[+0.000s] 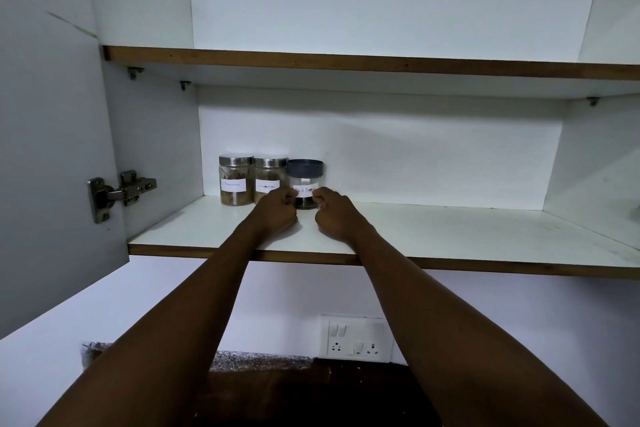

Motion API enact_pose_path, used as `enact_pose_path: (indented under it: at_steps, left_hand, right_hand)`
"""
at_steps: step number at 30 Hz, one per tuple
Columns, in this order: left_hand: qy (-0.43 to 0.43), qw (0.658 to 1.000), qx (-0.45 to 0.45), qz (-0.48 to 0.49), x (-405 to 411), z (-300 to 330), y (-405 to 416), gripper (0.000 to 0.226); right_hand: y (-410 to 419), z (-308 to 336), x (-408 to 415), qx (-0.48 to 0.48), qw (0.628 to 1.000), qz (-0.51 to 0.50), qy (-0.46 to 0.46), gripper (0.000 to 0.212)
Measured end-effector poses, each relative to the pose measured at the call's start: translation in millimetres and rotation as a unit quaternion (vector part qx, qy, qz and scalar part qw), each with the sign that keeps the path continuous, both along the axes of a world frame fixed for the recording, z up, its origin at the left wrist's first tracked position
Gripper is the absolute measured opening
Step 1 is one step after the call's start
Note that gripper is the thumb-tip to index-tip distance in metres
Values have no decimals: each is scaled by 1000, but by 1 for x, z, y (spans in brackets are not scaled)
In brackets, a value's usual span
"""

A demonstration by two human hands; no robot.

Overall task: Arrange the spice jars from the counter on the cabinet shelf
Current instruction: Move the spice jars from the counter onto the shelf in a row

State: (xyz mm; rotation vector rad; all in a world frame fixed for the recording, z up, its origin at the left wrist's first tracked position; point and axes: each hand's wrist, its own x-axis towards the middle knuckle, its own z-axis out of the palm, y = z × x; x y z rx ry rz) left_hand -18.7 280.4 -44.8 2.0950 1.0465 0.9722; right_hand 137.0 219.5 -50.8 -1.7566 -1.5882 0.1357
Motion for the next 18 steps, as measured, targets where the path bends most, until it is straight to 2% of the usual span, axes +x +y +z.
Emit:
enact_pose_path:
  at_steps: [6, 12, 16, 18]
  left_hand:
    - [-5, 1000, 6, -1, -1, 0, -3, 40]
    - [-18, 999, 30, -6, -4, 0, -3, 32]
    - [23, 997, 66, -13, -3, -2, -3, 33]
    - [93, 989, 113, -13, -2, -4, -6, 28]
  right_hand:
    - [-1, 1, -1, 7, 1000, -16, 5, 53]
    - [-7, 0, -7, 47, 995, -87, -13, 33]
    - [-26, 1, -19, 43, 990, -128, -33, 30]
    - [-38, 0, -24, 27, 989, -122, -73, 29]
